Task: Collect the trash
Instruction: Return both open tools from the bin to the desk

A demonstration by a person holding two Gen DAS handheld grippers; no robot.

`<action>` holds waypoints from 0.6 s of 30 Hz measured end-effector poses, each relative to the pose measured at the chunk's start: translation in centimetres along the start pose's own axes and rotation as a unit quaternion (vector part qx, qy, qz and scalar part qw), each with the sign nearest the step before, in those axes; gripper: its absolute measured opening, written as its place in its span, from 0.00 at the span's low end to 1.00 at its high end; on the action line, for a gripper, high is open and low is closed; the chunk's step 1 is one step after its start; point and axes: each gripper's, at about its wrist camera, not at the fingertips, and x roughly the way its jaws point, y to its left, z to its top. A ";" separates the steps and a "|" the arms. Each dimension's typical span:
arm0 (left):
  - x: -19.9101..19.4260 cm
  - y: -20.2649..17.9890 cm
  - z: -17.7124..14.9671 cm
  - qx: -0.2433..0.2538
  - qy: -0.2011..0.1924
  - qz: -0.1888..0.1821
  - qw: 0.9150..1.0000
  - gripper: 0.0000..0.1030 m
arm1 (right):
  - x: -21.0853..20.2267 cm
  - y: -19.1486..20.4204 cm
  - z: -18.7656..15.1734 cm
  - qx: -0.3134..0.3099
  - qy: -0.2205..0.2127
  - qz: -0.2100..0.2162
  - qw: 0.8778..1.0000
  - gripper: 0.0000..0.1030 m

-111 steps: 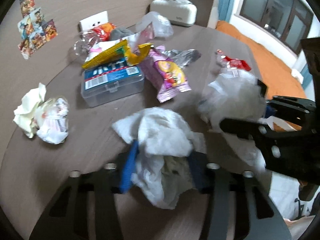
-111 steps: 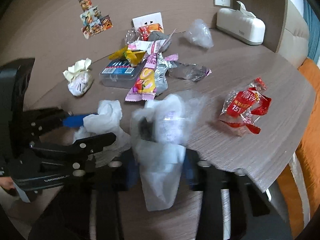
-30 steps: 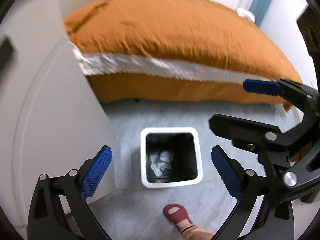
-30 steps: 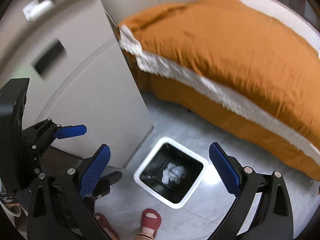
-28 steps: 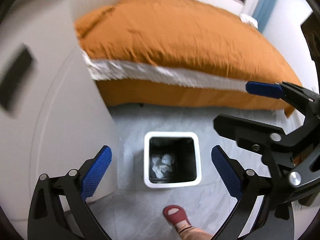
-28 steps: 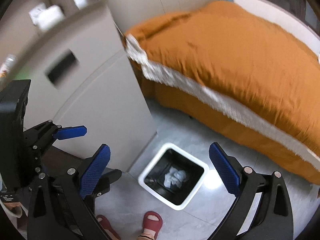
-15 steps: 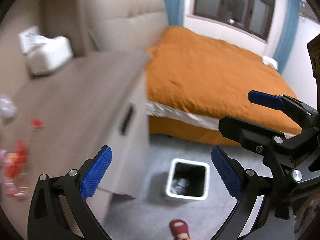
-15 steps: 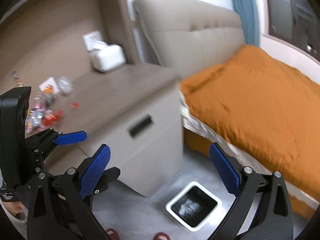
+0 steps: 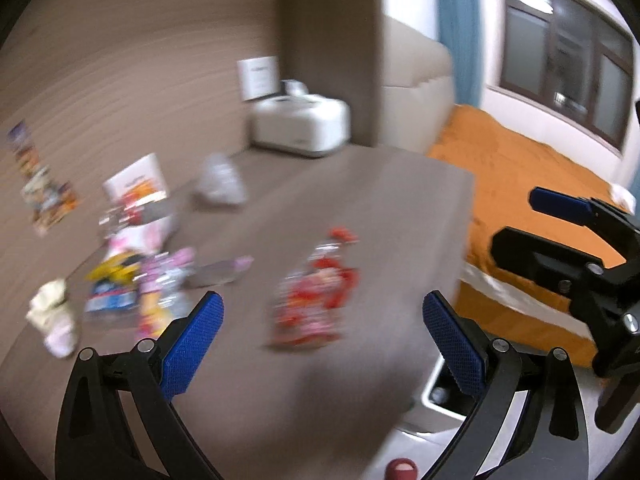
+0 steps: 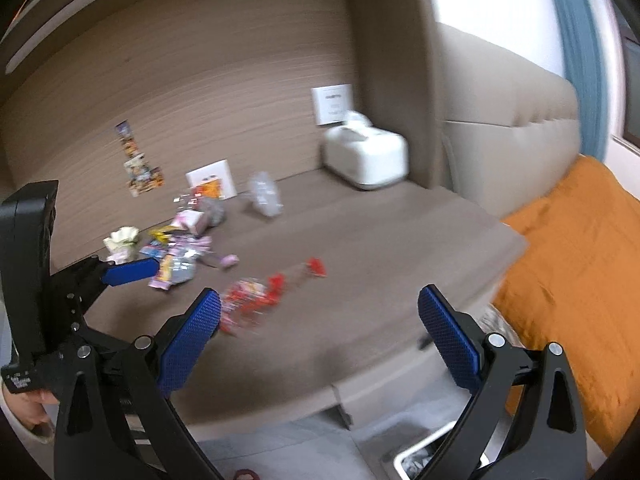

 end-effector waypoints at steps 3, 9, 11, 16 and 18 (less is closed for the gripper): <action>-0.7 4.2 -0.7 -0.025 0.002 0.021 0.999 0.95 | 1.9 2.4 0.4 -0.011 0.012 0.009 1.000 0.96; 1.0 10.2 -1.7 -0.078 0.021 0.035 0.996 0.95 | 6.5 5.3 0.3 0.000 0.052 0.018 0.998 0.96; 1.9 11.5 -1.9 -0.094 0.027 0.025 0.995 0.95 | 7.8 5.7 -0.1 -0.003 0.064 0.011 0.998 0.96; 4.7 13.4 -2.2 -0.130 0.054 -0.009 0.990 0.93 | 11.2 6.4 -0.8 -0.008 0.091 -0.010 0.996 0.96; 5.7 13.7 -2.2 -0.136 0.062 -0.015 0.989 0.82 | 12.1 6.5 -0.9 -0.012 0.096 -0.017 0.995 0.96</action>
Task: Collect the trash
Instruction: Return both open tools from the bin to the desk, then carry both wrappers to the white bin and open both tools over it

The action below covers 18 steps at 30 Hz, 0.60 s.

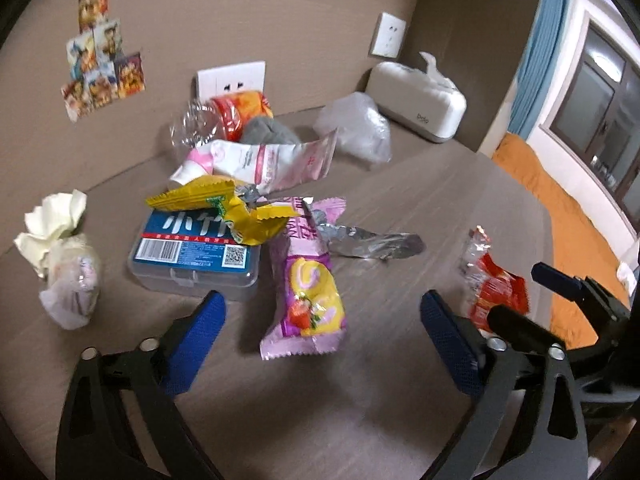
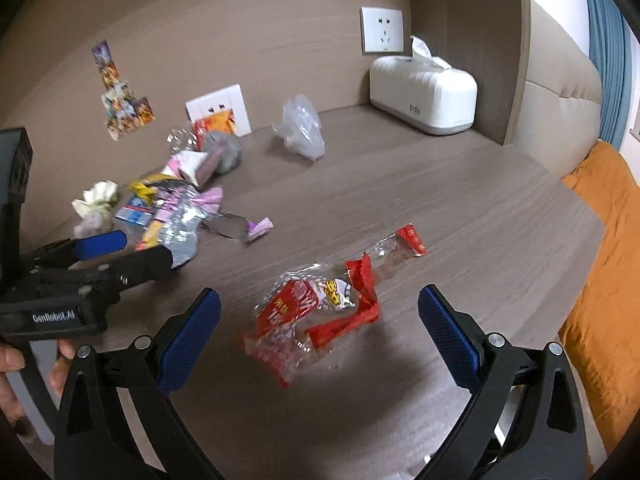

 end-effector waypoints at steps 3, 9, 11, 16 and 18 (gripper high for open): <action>1.9 -0.1 0.3 0.007 0.023 -0.009 1.000 0.58 | 1.1 0.0 0.0 -0.005 0.007 -0.004 1.000 0.90; 3.3 -0.7 0.7 0.028 0.025 -0.008 0.999 0.35 | 2.2 -0.4 -0.2 -0.005 0.025 0.015 1.000 0.43; 3.2 -1.1 0.6 0.035 0.021 -0.011 0.999 0.17 | 1.9 -0.7 0.0 -0.004 0.022 0.020 1.000 0.38; 1.7 -2.8 1.1 0.066 0.003 -0.017 0.998 0.16 | 0.3 -1.4 0.5 0.003 0.008 0.028 1.000 0.25; 0.5 -3.5 1.5 0.075 -0.009 -0.019 0.997 0.16 | -0.7 -1.7 0.9 0.005 -0.002 0.030 1.000 0.24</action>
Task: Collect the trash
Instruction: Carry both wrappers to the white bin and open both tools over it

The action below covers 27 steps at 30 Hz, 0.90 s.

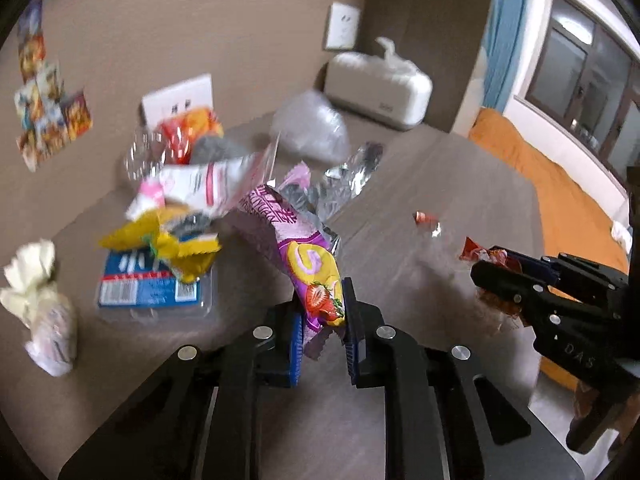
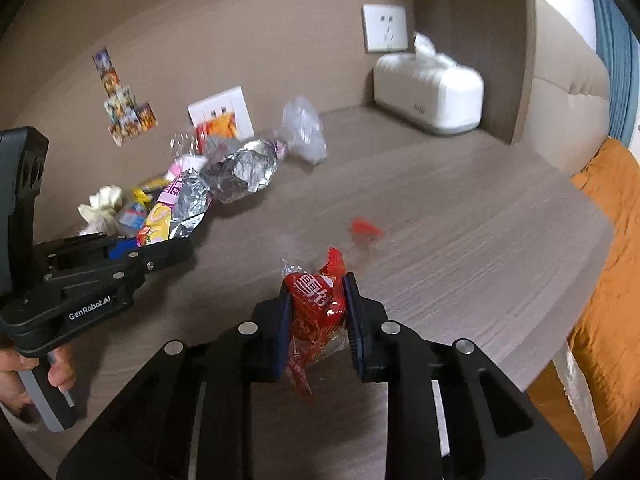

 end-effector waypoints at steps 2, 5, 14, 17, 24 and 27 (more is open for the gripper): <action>-1.2 -0.9 0.7 0.009 -0.009 -0.006 1.000 0.15 | -1.4 -0.3 0.4 0.002 -0.014 0.000 1.000 0.24; -2.8 -2.4 1.5 0.024 -0.022 -0.013 0.999 0.15 | -3.4 -0.8 1.0 0.006 -0.035 0.000 0.999 0.24; -6.2 -8.3 2.3 0.070 -0.044 -0.050 0.995 0.16 | -10.3 -3.7 0.9 0.028 -0.091 -0.033 0.995 0.24; -6.6 -11.5 2.0 0.093 -0.041 -0.075 0.992 0.16 | -12.3 -5.2 0.0 0.042 -0.100 -0.053 0.993 0.24; -6.2 -18.0 0.8 0.146 -0.027 -0.128 0.981 0.16 | -16.8 -9.4 -4.0 0.092 -0.104 -0.117 0.983 0.24; -5.4 -20.7 0.1 0.167 -0.012 -0.150 0.975 0.16 | -18.2 -11.1 -5.9 0.117 -0.102 -0.136 0.978 0.24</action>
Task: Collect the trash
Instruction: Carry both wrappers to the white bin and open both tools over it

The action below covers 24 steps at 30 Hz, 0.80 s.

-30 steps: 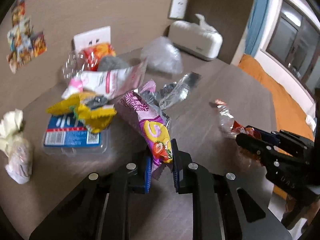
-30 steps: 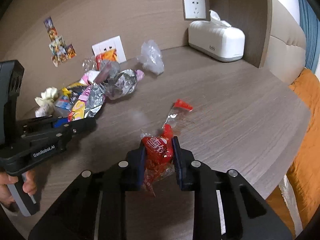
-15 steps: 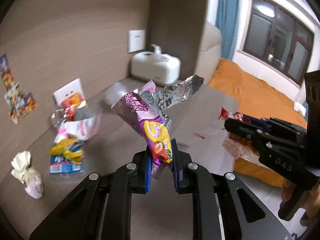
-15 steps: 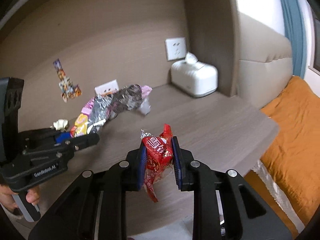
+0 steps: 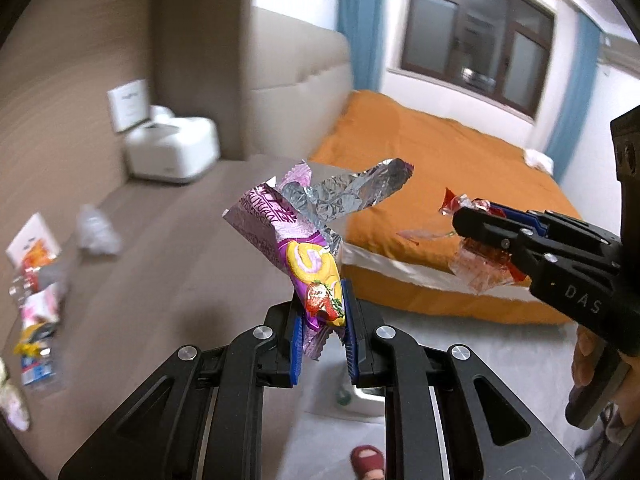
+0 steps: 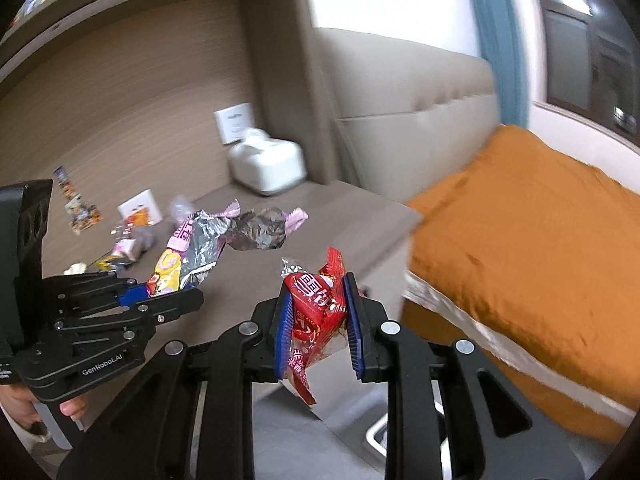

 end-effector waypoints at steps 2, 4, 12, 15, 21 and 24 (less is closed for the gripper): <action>1.0 -1.4 0.0 0.011 0.008 -0.013 1.000 0.16 | -0.8 -1.8 -1.0 0.016 0.008 -0.017 1.000 0.24; 2.2 -3.3 0.0 0.026 0.020 -0.029 0.999 0.16 | -1.3 -3.2 -1.8 0.028 0.012 -0.031 0.999 0.24; 7.4 -8.1 -0.8 0.066 0.060 -0.077 0.993 0.16 | -1.9 -7.3 -4.6 0.061 0.033 -0.061 0.996 0.24; 9.6 -9.4 -1.4 0.079 0.078 -0.094 0.989 0.16 | -1.3 -8.7 -5.8 0.072 0.048 -0.068 0.994 0.24; 14.7 -11.4 -3.2 0.096 0.118 -0.119 0.981 0.16 | 0.8 -11.3 -8.0 0.089 0.082 -0.075 0.990 0.24; 17.8 -12.4 -4.8 0.101 0.141 -0.130 0.976 0.16 | 2.6 -12.7 -9.7 0.098 0.102 -0.077 0.987 0.25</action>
